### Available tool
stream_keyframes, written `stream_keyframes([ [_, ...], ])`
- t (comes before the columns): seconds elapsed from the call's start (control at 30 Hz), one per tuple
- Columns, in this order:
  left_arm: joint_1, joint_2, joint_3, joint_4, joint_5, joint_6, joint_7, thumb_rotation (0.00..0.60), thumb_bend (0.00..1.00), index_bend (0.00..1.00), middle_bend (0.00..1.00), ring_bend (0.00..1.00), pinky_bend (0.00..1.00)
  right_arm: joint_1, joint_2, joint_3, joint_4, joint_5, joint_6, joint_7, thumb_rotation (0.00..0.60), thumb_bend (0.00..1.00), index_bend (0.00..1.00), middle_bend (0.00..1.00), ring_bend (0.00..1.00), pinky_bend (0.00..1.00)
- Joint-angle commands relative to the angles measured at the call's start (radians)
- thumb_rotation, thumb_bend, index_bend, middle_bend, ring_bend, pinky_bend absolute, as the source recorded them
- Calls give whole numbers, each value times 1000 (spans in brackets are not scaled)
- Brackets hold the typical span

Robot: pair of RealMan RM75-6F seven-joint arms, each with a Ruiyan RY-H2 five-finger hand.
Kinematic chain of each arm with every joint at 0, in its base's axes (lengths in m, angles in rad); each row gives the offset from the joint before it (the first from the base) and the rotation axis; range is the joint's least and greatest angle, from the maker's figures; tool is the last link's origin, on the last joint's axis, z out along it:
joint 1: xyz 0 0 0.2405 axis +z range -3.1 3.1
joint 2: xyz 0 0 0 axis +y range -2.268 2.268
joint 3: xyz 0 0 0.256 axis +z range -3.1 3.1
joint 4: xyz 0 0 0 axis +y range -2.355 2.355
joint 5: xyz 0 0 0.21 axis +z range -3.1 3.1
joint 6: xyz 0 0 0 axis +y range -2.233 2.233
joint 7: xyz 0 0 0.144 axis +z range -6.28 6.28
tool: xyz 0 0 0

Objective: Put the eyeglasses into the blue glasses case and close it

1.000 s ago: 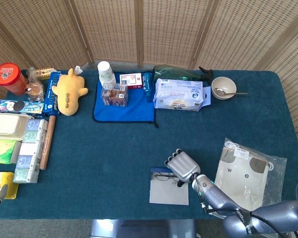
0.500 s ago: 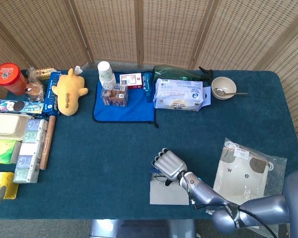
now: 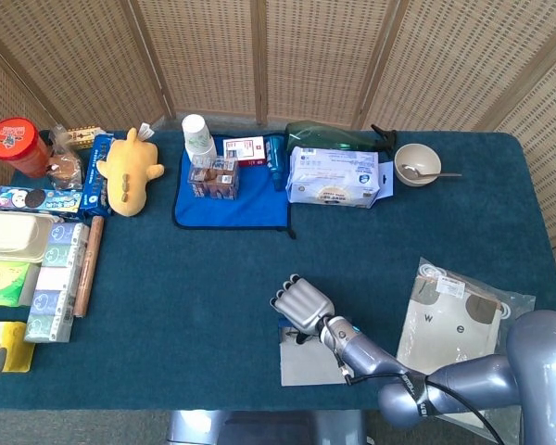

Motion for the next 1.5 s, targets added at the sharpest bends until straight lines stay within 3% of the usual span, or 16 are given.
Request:
stream_keyframes([
  [0.03,0,0,-1,1,1,2,-2,600,294,181,95,0,0,5,0,-13,-12,11,8,-10,332,237,334,343,231,211],
  [0.5,-3,-2,1,1,13,-1,2,600,294,181,95,0,0,-11,60,-105,-146,20,80,-59,316,236,334,342,264,216],
  [1.0,-14,-3,0,-12,24,-11,21,600,294,181,95,0,0,-53,106,-149,-138,25,114,-39,307,238,334,343,267,216],
  [1.5,-23,-3,-1,-18,23,-20,28,600,295,181,94,0,0,-104,139,-194,-207,-15,149,-50,295,236,334,343,277,225],
])
